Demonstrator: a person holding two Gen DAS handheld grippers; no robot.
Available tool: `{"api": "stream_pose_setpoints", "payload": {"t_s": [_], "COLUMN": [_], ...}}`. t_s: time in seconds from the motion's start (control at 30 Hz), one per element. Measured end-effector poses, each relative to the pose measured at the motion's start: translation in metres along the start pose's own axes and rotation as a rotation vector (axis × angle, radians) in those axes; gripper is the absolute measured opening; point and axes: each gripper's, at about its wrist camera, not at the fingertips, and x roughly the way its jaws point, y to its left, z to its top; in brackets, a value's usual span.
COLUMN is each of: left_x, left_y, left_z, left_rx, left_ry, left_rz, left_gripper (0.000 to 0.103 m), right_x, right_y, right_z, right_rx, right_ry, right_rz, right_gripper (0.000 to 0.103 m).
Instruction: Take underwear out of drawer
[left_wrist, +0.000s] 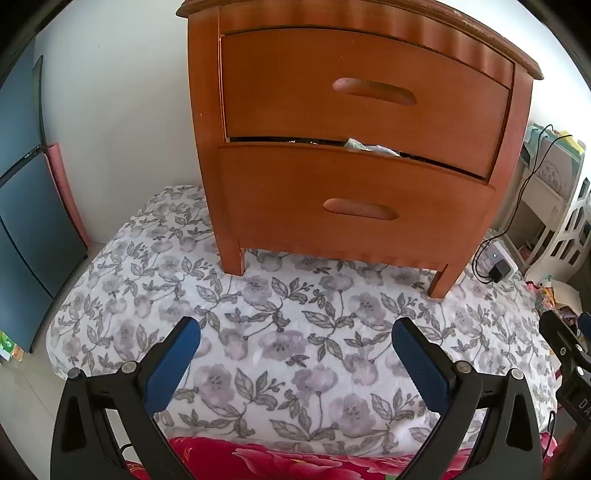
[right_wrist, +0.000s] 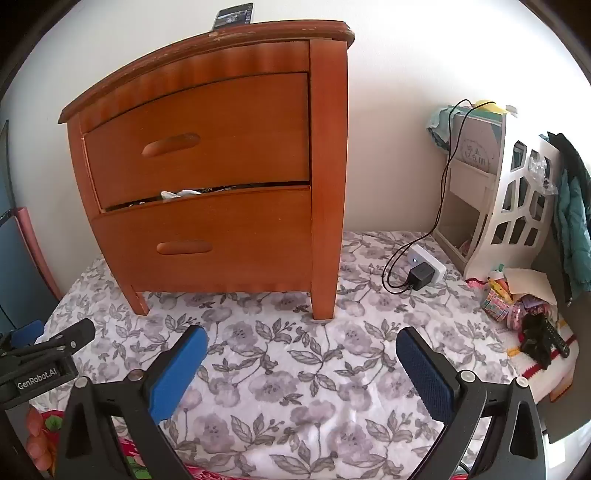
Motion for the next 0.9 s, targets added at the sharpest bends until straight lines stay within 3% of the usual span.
{"api": "stream_pose_setpoints", "payload": {"t_s": [0.9], "left_x": [0.003], "left_y": [0.004], "left_z": [-0.011], "left_rx": [-0.011], "left_ry": [0.017], "left_rz": [-0.011], "left_gripper": [0.103], "right_x": [-0.001], "right_y": [0.0], "right_z": [0.002], "right_rx": [-0.003], "right_ry": [-0.006], "right_rz": [-0.003], "right_gripper": [0.103]}}
